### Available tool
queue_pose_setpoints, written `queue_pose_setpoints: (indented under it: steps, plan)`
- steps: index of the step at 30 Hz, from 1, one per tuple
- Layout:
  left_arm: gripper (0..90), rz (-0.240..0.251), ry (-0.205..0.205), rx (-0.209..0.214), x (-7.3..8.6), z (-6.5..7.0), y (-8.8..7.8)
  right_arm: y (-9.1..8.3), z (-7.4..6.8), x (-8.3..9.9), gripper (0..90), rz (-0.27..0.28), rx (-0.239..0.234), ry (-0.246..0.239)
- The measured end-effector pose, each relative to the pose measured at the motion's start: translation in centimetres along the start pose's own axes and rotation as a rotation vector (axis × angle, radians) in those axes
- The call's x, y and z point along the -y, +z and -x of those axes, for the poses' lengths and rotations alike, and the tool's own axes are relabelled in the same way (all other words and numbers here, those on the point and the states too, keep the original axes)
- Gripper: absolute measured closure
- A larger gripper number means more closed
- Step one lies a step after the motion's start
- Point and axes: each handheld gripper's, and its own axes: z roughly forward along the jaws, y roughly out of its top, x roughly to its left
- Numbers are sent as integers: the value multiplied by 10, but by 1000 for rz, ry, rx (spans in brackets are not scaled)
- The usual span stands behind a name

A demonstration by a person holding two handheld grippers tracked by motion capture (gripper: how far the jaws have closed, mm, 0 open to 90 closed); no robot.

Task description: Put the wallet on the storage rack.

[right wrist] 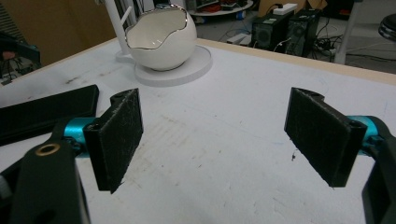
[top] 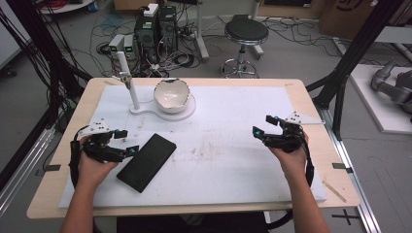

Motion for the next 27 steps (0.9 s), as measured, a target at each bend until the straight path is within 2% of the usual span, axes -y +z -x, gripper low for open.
queue_pose_setpoints:
  steps: [8, 16, 19, 22, 27]
  plan:
    - [135, -46, -10, 32, 4, 2, 7, 1, 1, 1, 200, -13, -12, 1]
    - [135, -99, -73, 51, 16, -4, 11, 6, -1, 1, 201, -31, -14, -16]
    - [135, -138, -86, 70, 20, -4, 18, 5, -2, 0, 201, -28, -14, -17]
    - [154, -192, -75, 74, 24, -4, 24, 4, 0, 0, 200, -26, -16, -13]
    - [189, -237, -78, 101, 27, -2, 30, 3, 1, 0, 201, -23, -17, -8]
